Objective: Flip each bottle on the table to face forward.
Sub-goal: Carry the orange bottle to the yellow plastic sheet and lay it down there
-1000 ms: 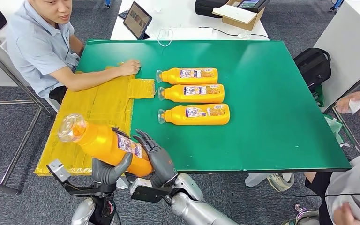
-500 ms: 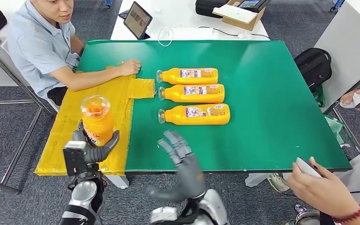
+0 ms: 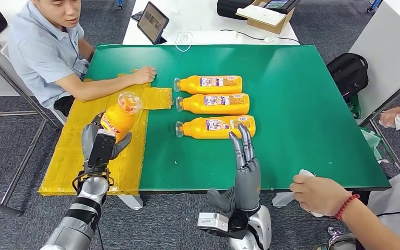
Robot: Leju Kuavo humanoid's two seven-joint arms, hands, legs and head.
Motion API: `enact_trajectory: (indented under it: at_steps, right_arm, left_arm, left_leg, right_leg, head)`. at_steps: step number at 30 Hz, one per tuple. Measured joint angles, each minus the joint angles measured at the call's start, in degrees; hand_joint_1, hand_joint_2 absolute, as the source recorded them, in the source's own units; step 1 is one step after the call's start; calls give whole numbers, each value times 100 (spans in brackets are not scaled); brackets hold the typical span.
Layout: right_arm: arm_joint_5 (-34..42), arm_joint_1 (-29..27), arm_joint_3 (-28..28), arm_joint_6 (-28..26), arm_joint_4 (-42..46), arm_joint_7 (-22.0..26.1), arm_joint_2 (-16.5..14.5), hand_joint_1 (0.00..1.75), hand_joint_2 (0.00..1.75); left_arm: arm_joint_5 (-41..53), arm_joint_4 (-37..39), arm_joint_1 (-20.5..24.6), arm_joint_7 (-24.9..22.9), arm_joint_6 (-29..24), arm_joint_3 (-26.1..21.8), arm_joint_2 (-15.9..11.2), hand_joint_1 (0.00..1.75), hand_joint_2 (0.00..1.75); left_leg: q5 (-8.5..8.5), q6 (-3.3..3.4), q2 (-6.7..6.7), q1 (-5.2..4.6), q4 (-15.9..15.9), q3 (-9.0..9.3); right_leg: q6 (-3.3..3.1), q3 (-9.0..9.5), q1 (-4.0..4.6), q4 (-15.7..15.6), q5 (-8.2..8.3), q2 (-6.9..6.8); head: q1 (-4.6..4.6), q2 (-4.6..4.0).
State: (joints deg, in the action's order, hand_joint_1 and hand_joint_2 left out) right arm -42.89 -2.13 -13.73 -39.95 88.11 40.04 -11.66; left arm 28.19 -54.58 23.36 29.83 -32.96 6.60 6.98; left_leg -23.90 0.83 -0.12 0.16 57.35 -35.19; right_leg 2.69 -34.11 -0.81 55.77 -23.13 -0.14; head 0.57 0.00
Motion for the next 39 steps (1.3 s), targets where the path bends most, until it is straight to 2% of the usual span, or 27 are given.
enact_trajectory:
  at_steps: [2,4,6,8,11,15,22,24,26,28,29,30,34,39]
  right_arm:
    - [-99,-5,16,0,25,0,-3,0,0]
    - [-138,-2,9,1,33,0,2,0,0]
    - [-17,17,-50,2,18,0,18,0,0]
    - [115,51,-143,2,-23,0,42,0,0]
    - [-62,101,-268,2,-90,0,84,0,0]
    - [-490,148,-450,2,-152,0,163,0,0]
    - [-491,184,-668,2,-274,0,298,0,0]
    - [-438,190,-701,2,-303,0,327,0,0]
    - [-379,193,-722,2,-333,0,348,0,0]
    - [-291,208,-733,2,-359,0,366,0,0]
    - [-239,222,-740,2,-371,0,375,0,0]
    - [-182,242,-753,2,-384,0,386,0,0]
    - [12,360,-853,2,-452,0,433,0,0]
    - [79,475,-910,2,-542,0,451,0,0]
  left_arm:
    - [132,117,67,-32,-68,0,-7,175,175]
    - [643,343,215,-209,-274,15,-19,175,175]
    - [1469,712,450,-563,-467,85,-52,175,175]
    - [2236,1148,708,-956,-429,221,-98,175,175]
    - [2897,1808,1052,-1325,205,464,-155,175,175]
    - [3479,2452,1328,-1539,942,798,-194,175,175]
    - [4005,3000,1640,-1832,1326,1320,-271,170,175]
    - [4006,3083,1711,-1868,1431,1377,-292,154,175]
    - [3996,3158,1786,-1858,1592,1422,-309,103,175]
    - [3919,3218,1870,-1753,1885,1455,-324,37,175]
    - [3802,3242,1910,-1633,2096,1452,-331,17,175]
    - [3628,3261,1944,-1461,2330,1431,-337,4,175]
    - [3064,3285,2002,-719,2943,1282,-354,0,175]
    - [2888,3286,2044,-488,3189,1166,-369,0,175]
  left_leg:
    - [0,0,0,0,0,-2]
    - [0,0,-1,0,0,-4]
    - [0,0,-1,0,-1,-5]
    - [3,0,-1,0,-1,-4]
    - [8,0,-1,0,-1,-3]
    - [8,0,-1,0,0,-4]
    - [7,0,-2,0,-1,-7]
    - [7,0,-2,0,-1,-7]
    - [7,0,-2,0,-1,-5]
    - [8,0,-2,1,-1,-2]
    - [8,0,-3,0,-1,0]
    - [8,0,-3,0,-1,2]
    - [9,0,-3,0,-1,4]
    - [9,0,-3,0,0,3]
  right_leg:
    - [0,-3,0,0,-1,0]
    - [-1,-4,0,0,-1,-3]
    - [-1,-2,0,0,-1,-6]
    - [-1,0,0,0,0,-7]
    - [0,1,0,1,2,-7]
    - [0,1,0,2,2,-7]
    - [0,-1,0,2,0,-7]
    - [0,1,0,2,0,-8]
    - [0,3,0,2,1,-8]
    - [0,7,0,2,1,-8]
    - [0,9,0,2,1,-8]
    - [0,11,0,2,1,-8]
    - [0,13,0,3,1,-9]
    - [0,12,0,2,1,-10]
  head:
    - [-1,0]
    - [-1,0]
    - [-1,0]
    - [-1,0]
    - [-1,0]
    - [-1,0]
    - [-1,0]
    - [-1,0]
    - [-1,0]
    - [-1,0]
    - [1,0]
    - [1,0]
    - [1,0]
    - [0,0]
